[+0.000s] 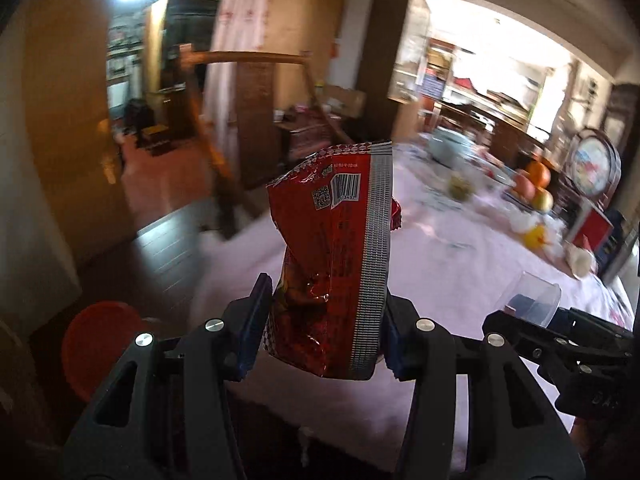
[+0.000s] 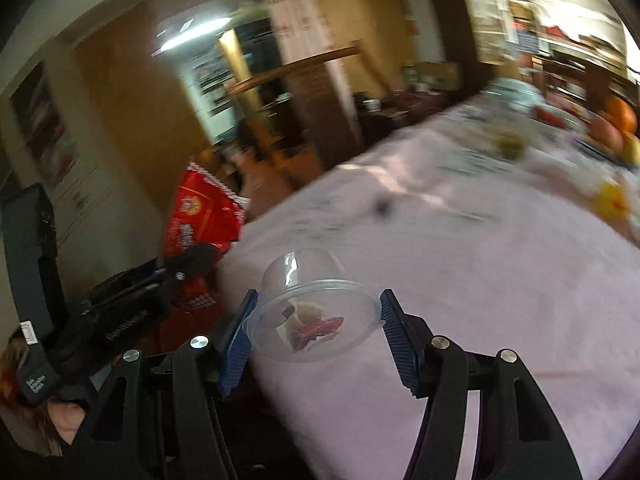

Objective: Collect trash
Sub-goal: 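Carry the clear cup and red snack bag over the red basket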

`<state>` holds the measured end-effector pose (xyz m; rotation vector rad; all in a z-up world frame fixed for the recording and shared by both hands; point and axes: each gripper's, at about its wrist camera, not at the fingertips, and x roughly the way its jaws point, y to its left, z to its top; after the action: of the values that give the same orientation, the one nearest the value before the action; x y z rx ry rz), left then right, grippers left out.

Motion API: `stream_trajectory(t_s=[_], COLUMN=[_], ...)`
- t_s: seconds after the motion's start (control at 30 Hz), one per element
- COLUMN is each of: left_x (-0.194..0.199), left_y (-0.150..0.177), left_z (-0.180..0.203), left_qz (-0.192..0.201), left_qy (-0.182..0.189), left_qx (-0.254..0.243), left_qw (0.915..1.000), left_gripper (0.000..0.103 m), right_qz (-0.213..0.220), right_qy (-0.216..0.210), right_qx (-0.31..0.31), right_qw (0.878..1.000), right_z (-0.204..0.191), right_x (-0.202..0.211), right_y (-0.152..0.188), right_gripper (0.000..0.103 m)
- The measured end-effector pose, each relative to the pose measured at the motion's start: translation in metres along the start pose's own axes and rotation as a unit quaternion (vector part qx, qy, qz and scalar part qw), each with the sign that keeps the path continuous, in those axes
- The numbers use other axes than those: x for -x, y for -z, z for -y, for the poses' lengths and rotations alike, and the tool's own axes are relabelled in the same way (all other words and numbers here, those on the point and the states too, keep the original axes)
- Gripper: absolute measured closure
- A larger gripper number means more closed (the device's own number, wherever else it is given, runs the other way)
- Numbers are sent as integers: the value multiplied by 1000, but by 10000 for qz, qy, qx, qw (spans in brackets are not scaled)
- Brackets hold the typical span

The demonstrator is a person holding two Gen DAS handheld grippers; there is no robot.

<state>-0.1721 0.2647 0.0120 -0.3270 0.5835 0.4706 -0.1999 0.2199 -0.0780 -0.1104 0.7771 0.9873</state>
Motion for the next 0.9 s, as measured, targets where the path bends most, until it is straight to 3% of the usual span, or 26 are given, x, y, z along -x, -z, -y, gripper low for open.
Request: stream_trajectory(t_s=[0.17, 0.3, 0.4, 0.57, 0.7, 0.9], left_x=[9, 1, -19, -61, -92, -115], left_y=[13, 32, 55, 90, 113, 129], left_z=[-85, -154, -213, -280, -313, -331], left_qz=[-59, -326, -745, -1361, -1795, -2109], left_qy=[-716, -1299, -1708, -2178, -2344, -2392], left_qx=[524, 987, 1417, 1851, 1933, 1996], left_qw=[9960, 9861, 9722, 9486, 9357, 9265], left_gripper=[54, 54, 54, 54, 54, 54], right_qz=[-400, -811, -1259, -1844, -2259, -2699], right_qy=[-564, -881, -1058, -1074, -974, -1038], right_qx=[667, 1106, 1209, 1212, 1163, 881], right_qw=[9954, 9866, 9790, 9694, 9623, 9532], right_z=[-78, -131, -163, -198, -211, -230], right_x=[-49, -97, -148, -222, -278, -341], right_y=[-4, 1, 2, 11, 19, 29], right_gripper=[43, 43, 43, 43, 43, 42])
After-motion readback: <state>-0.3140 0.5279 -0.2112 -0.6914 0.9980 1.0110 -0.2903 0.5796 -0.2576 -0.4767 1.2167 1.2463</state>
